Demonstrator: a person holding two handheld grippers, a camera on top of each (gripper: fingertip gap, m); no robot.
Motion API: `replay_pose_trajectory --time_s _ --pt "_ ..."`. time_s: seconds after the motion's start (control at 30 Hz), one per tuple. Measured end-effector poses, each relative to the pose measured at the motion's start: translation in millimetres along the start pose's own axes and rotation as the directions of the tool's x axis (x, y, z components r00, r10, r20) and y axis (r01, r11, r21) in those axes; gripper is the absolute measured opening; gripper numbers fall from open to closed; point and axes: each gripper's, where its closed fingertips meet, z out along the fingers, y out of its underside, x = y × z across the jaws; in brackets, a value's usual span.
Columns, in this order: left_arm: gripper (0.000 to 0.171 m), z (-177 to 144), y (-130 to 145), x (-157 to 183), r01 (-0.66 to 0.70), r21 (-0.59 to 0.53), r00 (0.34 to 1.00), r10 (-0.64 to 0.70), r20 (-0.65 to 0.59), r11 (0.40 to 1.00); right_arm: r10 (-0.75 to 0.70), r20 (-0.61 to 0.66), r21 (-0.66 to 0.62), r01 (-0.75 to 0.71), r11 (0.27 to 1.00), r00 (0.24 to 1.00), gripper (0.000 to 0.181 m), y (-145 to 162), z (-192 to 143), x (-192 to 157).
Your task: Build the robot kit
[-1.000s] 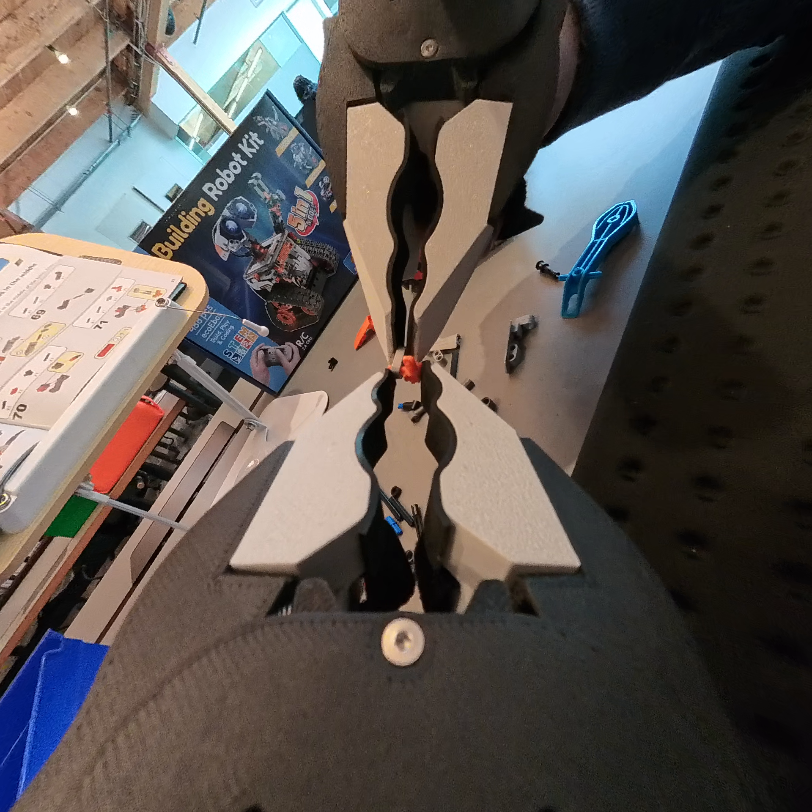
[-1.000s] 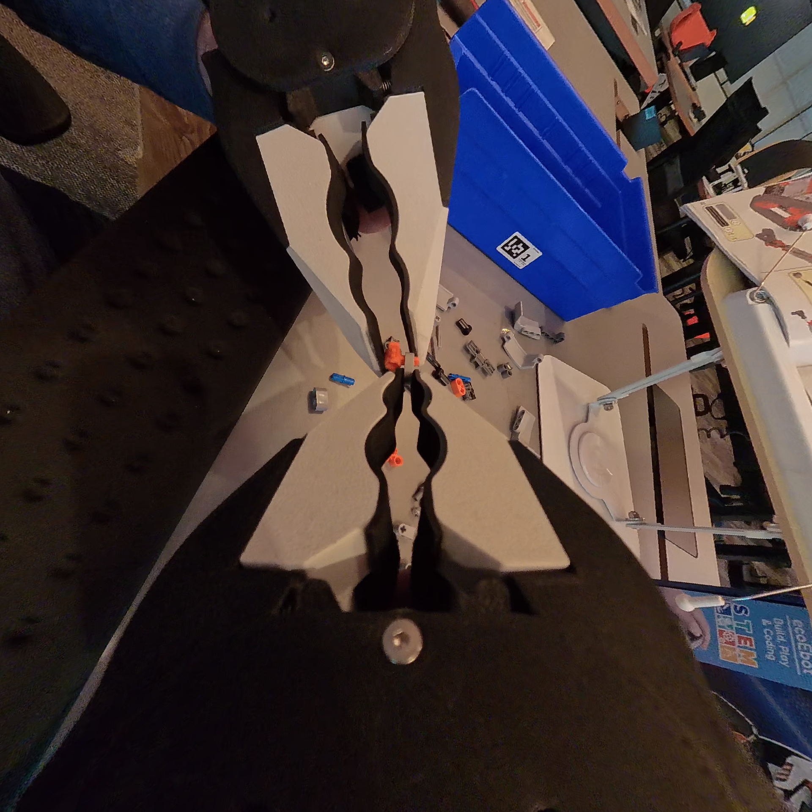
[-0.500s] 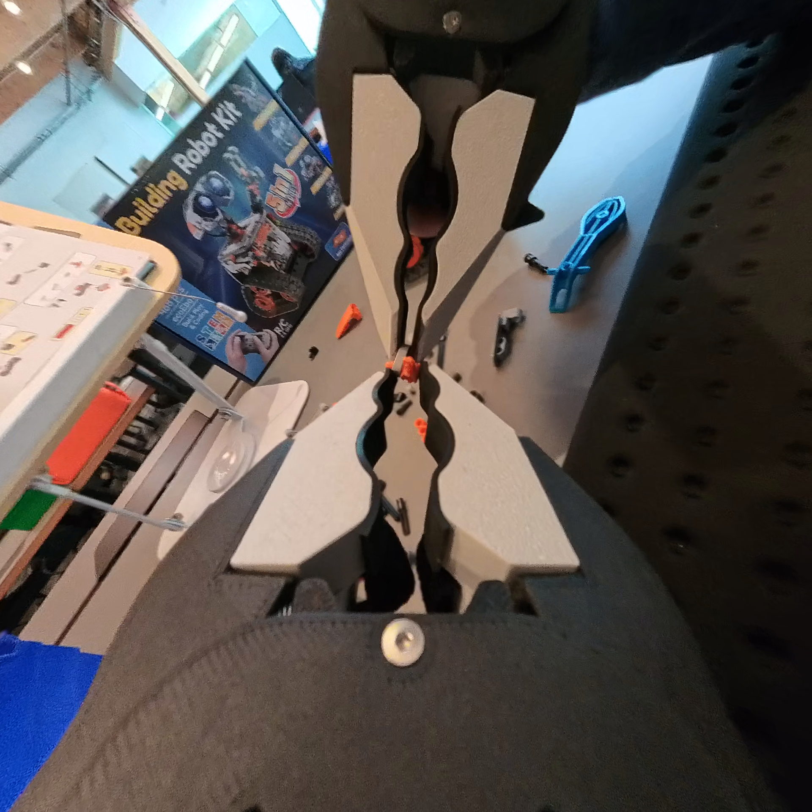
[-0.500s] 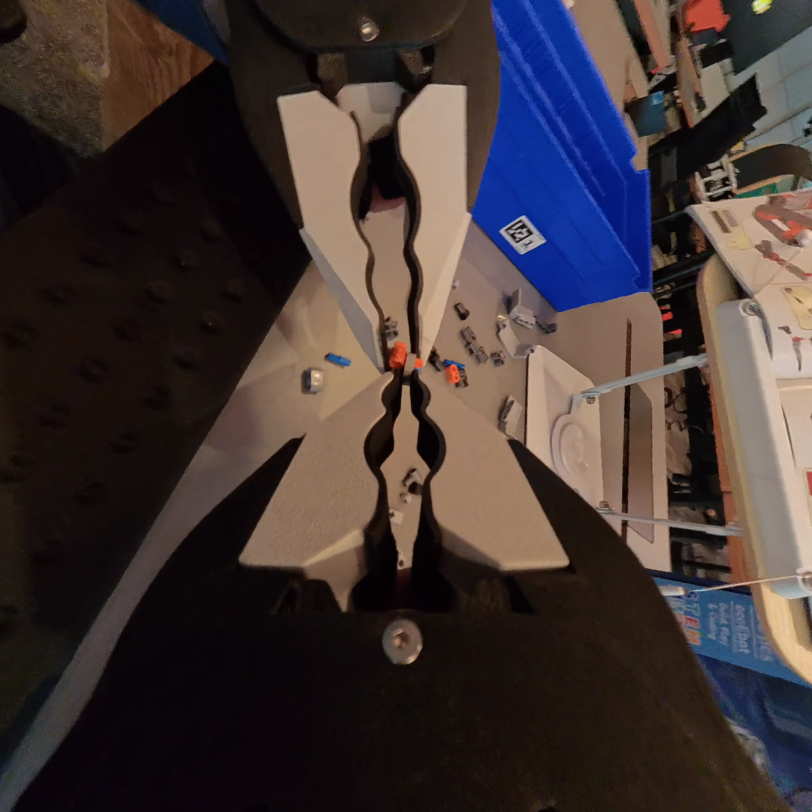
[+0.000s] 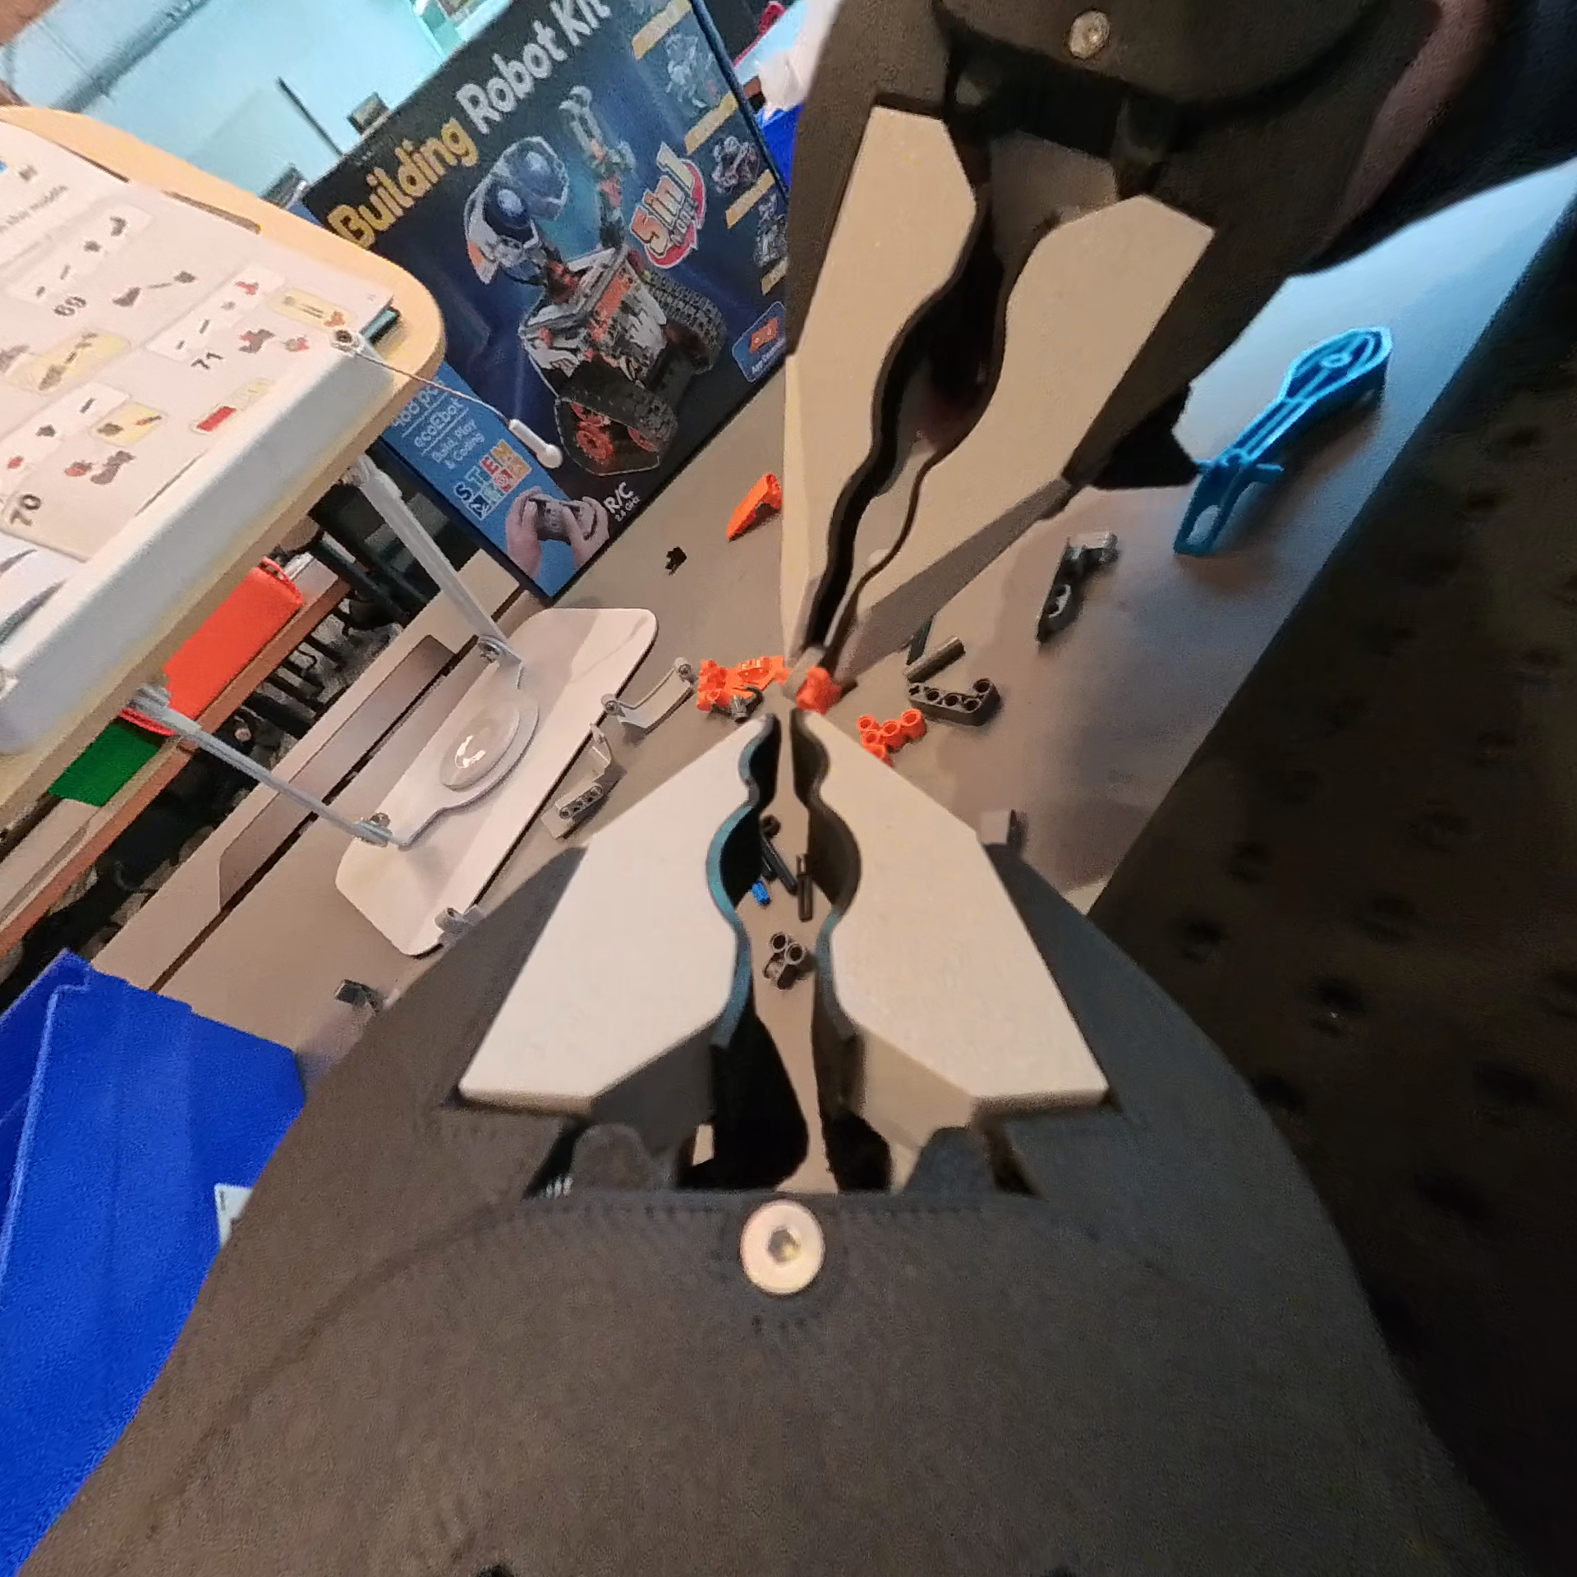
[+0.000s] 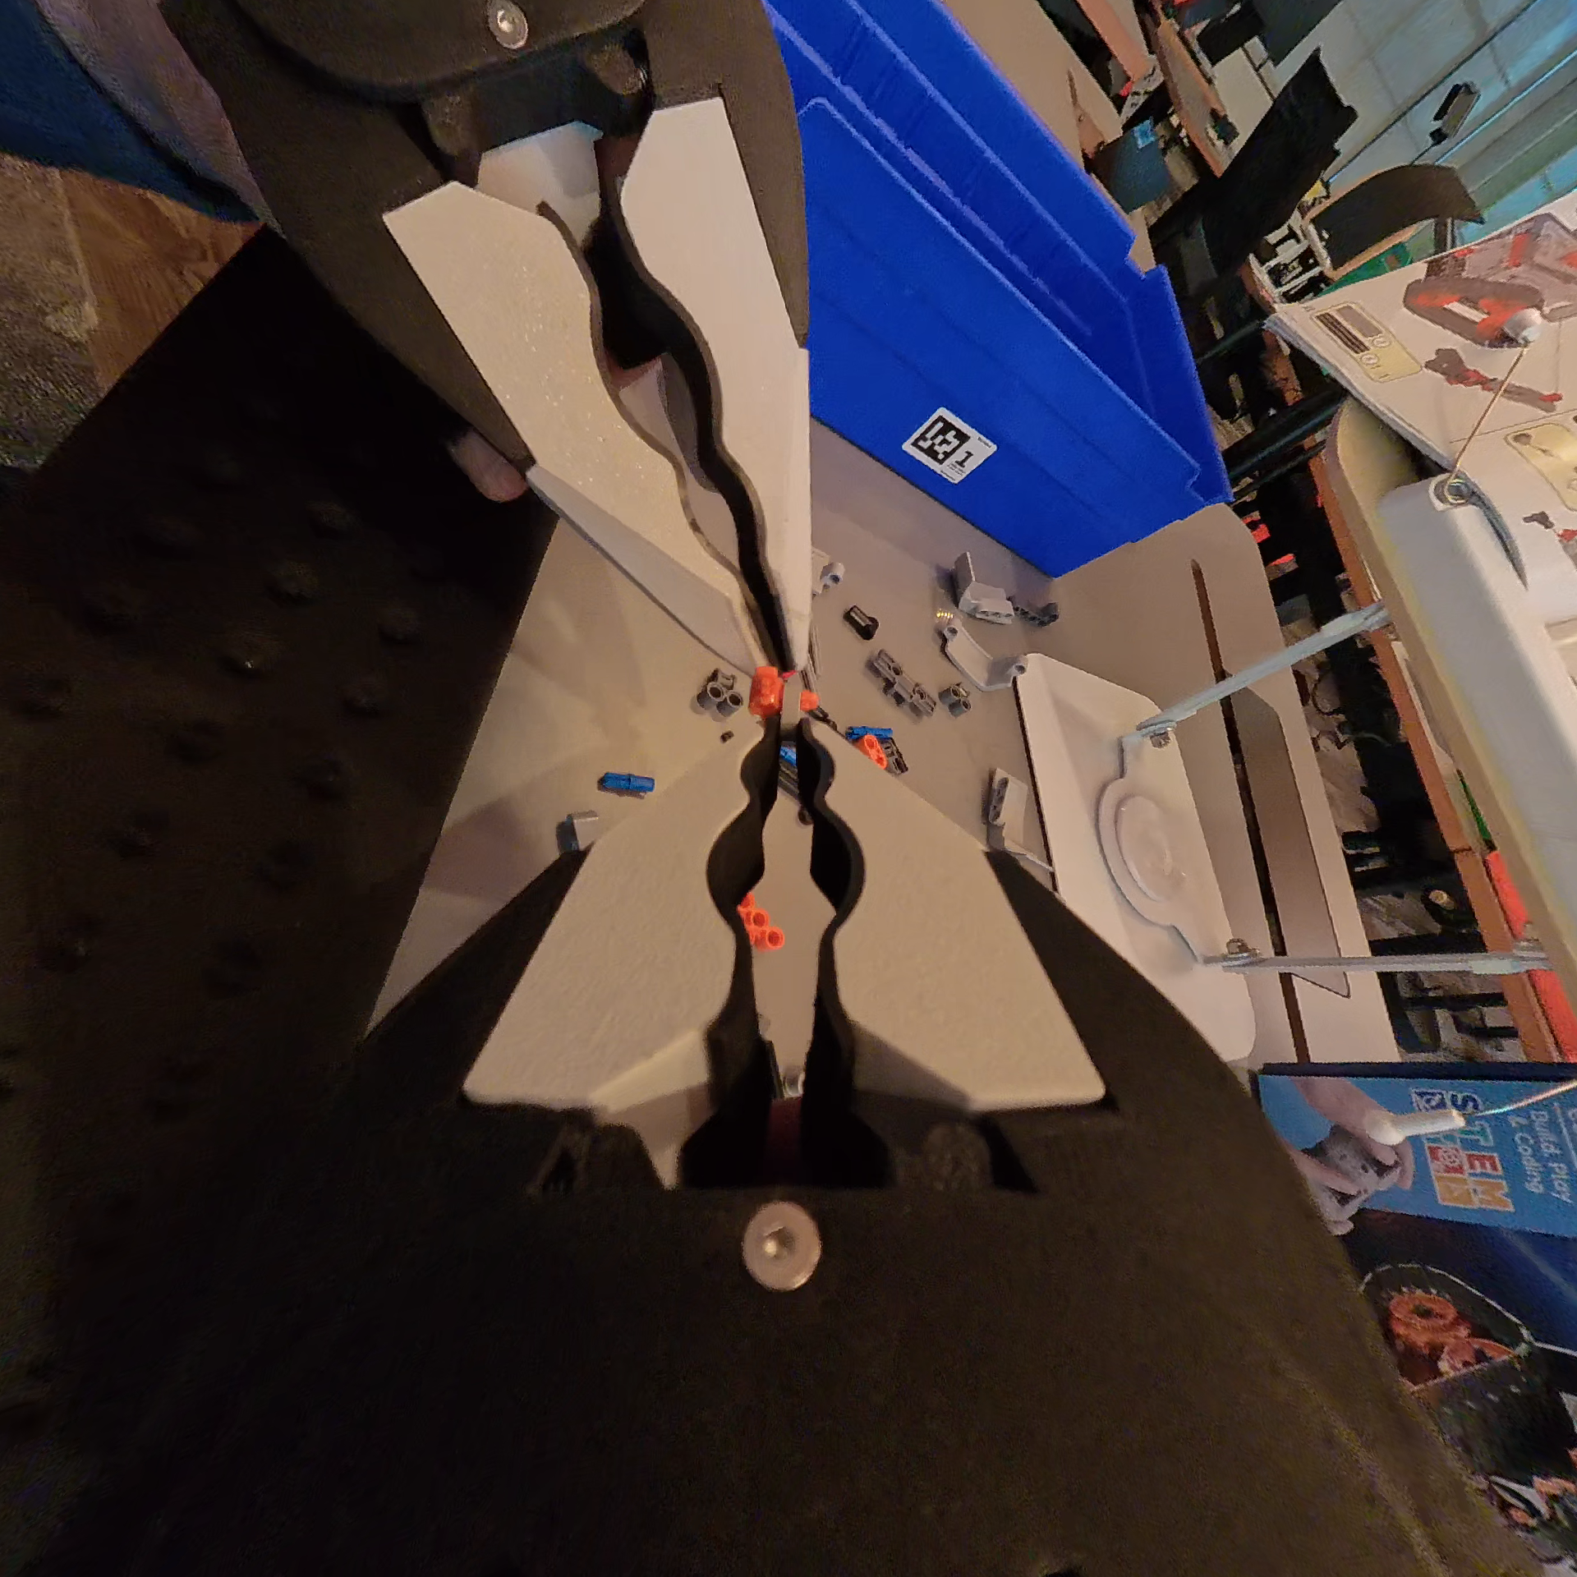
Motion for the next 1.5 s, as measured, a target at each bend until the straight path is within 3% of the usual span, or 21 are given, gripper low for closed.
replay_pose_trajectory --time_s 0.17,0.33,0.53,0.67,0.97,1.33,1.5 --pt "0.0 -3.7 0.1 -4.6 0.043 0.021 0.999 -0.043 0.02 0.999 0.028 -0.052 0.021 -0.027 0.999 0.998 0.001 -5.4 1.0 4.1" --pt "0.013 -9.1 -5.8 -1.7 0.074 0.062 0.997 -0.074 -0.002 0.995 0.074 -0.064 0.039 -0.072 0.997 0.995 0.0 -11.1 3.7 4.3" --pt "0.007 -9.3 -6.1 -5.4 0.034 0.056 0.996 -0.038 0.078 0.998 0.142 -0.098 0.047 -0.138 0.989 0.985 0.0 -13.2 6.3 5.0" --pt "0.012 -10.8 -5.6 -11.6 0.035 0.057 0.99 -0.043 0.134 0.998 0.157 -0.148 0.055 -0.15 0.987 0.977 0.001 -16.6 6.2 8.4" --pt "0.006 -22.0 -16.3 -8.0 0.037 0.129 0.989 -0.055 0.14 0.991 0.138 -0.236 0.076 -0.123 0.989 0.962 0.0 -31.2 -2.0 5.2" --pt "0.004 -42.3 -15.9 22.2 -0.047 0.145 0.997 0.039 0.063 0.988 0.142 -0.135 0.1 -0.129 0.987 0.981 0.002 -38.5 -10.6 -29.1" --pt "0.004 -42.7 -15.6 35.7 -0.069 0.147 0.997 0.072 -0.019 0.987 0.152 -0.091 0.09 -0.144 0.985 0.984 0.013 -33.8 -17.6 -35.3"
